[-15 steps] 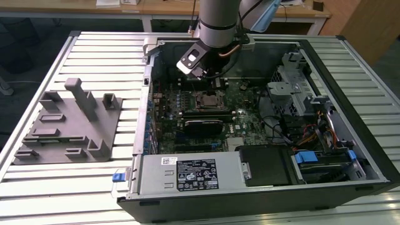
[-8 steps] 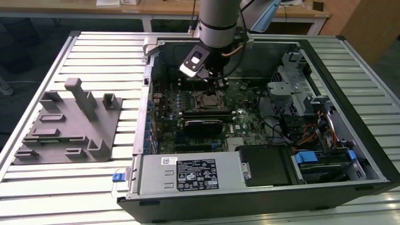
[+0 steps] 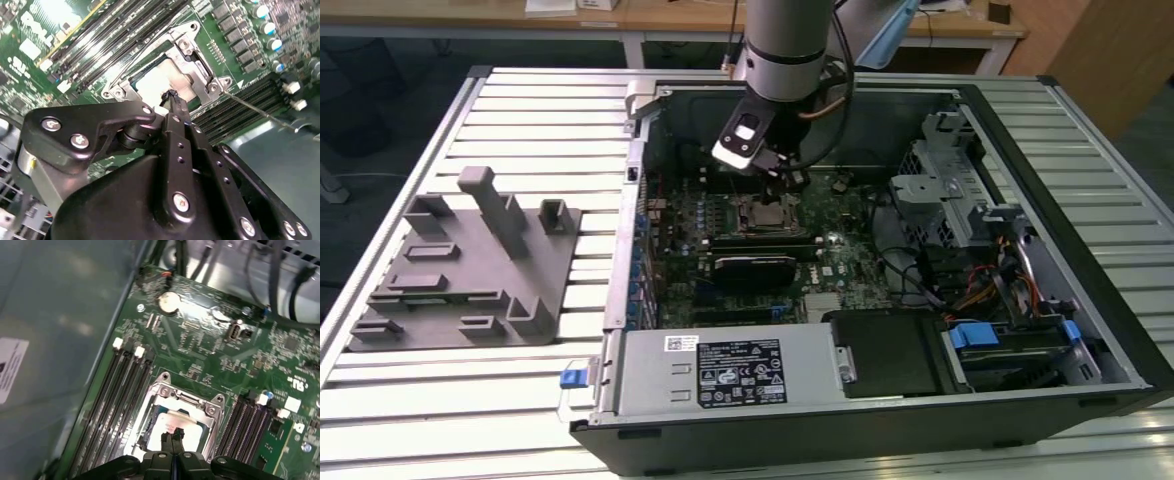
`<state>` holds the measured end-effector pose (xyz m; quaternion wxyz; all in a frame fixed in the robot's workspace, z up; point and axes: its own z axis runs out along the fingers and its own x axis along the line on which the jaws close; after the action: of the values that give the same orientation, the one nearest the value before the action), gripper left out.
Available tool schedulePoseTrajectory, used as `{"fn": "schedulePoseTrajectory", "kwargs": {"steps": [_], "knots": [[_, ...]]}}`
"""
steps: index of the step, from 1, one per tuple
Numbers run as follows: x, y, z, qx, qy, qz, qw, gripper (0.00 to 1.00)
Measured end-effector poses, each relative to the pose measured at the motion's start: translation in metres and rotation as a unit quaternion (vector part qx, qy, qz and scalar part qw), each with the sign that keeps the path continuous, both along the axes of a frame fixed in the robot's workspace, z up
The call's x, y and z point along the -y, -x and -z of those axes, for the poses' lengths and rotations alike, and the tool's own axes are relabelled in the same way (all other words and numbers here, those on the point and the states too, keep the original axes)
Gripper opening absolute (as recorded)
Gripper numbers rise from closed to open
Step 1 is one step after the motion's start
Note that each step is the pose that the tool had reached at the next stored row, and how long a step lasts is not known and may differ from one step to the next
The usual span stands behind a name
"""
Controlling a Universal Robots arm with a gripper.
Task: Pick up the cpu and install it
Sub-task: 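Close the cpu cover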
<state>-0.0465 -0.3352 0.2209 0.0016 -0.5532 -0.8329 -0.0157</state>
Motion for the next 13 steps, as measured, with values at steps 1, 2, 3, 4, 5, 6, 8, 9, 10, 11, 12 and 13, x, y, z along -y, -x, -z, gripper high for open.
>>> {"fn": "schedulePoseTrajectory", "kwargs": {"steps": [1,2,3,4,5,6,8,9,10,11,12,13], "knots": [[0.0,0.0,0.0,0.0,0.0002,-0.009,1.0,0.11],[0.0,0.0,0.0,0.0,0.0004,-0.017,0.9999,0.11],[0.0,0.0,0.0,0.0,0.0006,-0.026,0.9997,0.11],[0.0,0.0,0.0,0.0,0.0009,-0.034,0.9994,0.11],[0.0,0.0,0.0,0.0,0.0013,-0.043,0.9991,0.11],[0.0,0.0,0.0001,0.0,0.0017,-0.051,0.9987,0.11],[0.0,0.0,0.0001,0.0,0.0026,-0.067,0.9977,0.11],[0.0,0.0,0.0001,0.0,0.003,-0.076,0.9971,0.11],[0.0,0.0,0.0001,0.0,0.0035,-0.084,0.9965,0.11],[0.0,0.0,0.0001,0.0,0.0039,-0.093,0.9957,0.11],[0.0,0.0,0.0001,0.0,0.0043,-0.102,0.9948,0.11],[0.0,0.0,0.0001,0.0,0.0047,-0.111,0.9938,0.11]]}}
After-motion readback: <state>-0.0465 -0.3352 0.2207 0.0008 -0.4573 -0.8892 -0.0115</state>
